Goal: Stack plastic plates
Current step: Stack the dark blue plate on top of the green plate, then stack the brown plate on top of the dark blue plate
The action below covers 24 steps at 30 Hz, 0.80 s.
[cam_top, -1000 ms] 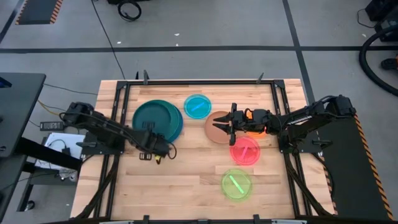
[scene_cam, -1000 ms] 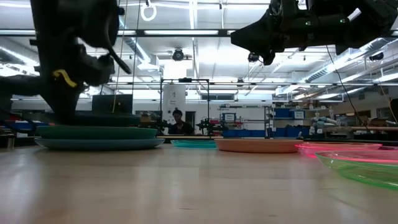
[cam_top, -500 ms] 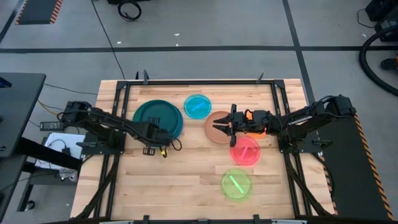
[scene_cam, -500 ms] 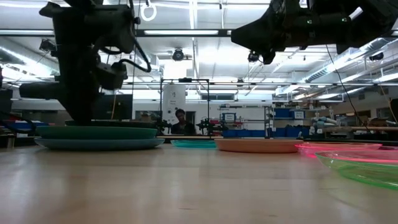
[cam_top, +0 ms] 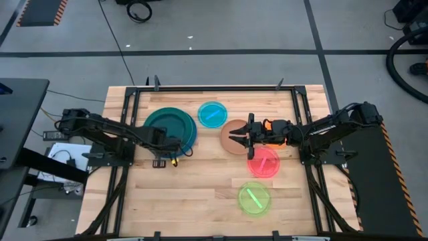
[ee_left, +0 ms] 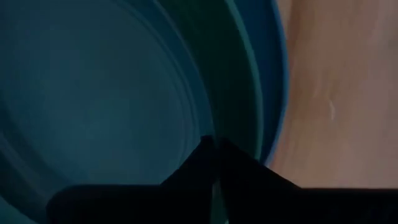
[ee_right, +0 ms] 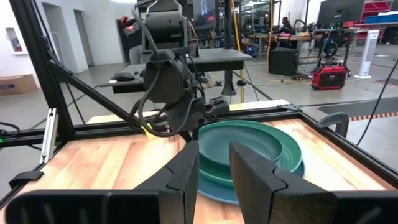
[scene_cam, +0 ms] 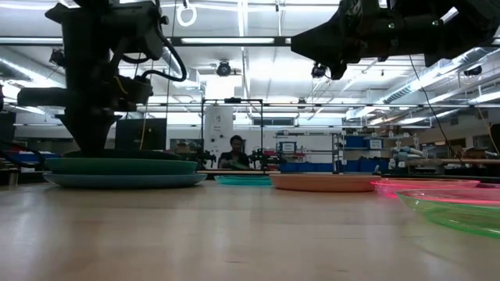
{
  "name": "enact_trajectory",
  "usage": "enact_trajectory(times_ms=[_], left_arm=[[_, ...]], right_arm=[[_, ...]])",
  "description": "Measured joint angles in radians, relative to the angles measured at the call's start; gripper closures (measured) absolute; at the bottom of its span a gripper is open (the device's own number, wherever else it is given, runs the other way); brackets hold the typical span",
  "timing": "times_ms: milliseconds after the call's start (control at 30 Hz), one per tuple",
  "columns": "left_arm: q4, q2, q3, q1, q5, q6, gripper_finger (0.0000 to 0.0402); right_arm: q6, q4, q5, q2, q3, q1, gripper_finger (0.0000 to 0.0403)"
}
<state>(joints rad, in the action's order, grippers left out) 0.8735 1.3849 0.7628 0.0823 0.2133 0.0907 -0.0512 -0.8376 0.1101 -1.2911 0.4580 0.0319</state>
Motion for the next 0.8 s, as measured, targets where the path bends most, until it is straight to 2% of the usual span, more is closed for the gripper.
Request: enact_trajectory(times_ms=[200, 367, 533, 700, 800], left_arm=[[0.008, -0.008, 0.005, 0.016, 0.018, 0.085, 0.0312], [0.087, -0.007, 0.070, 0.040, 0.018, 0.115, 0.0260], [0.098, -0.007, 0.183, 0.062, 0.020, 0.115, 0.0245], [-0.081, -0.005, 0.229, 0.116, 0.104, 0.014, 0.0250], [-0.227, -0.004, 0.229, 0.138, 0.113, -0.070, 0.0252]], right_arm=[[-0.001, 0.001, 0.021, 0.000, 0.000, 0.000, 0.0302], [-0.002, 0.002, 0.053, 0.000, 0.000, 0.000, 0.0302], [-0.003, 0.004, 0.053, 0.000, 0.000, 0.000, 0.0302], [-0.025, 0.034, 0.053, 0.000, 0.000, 0.000, 0.0302], [-0.040, 0.074, 0.058, 0.000, 0.000, 0.000, 0.0302]])
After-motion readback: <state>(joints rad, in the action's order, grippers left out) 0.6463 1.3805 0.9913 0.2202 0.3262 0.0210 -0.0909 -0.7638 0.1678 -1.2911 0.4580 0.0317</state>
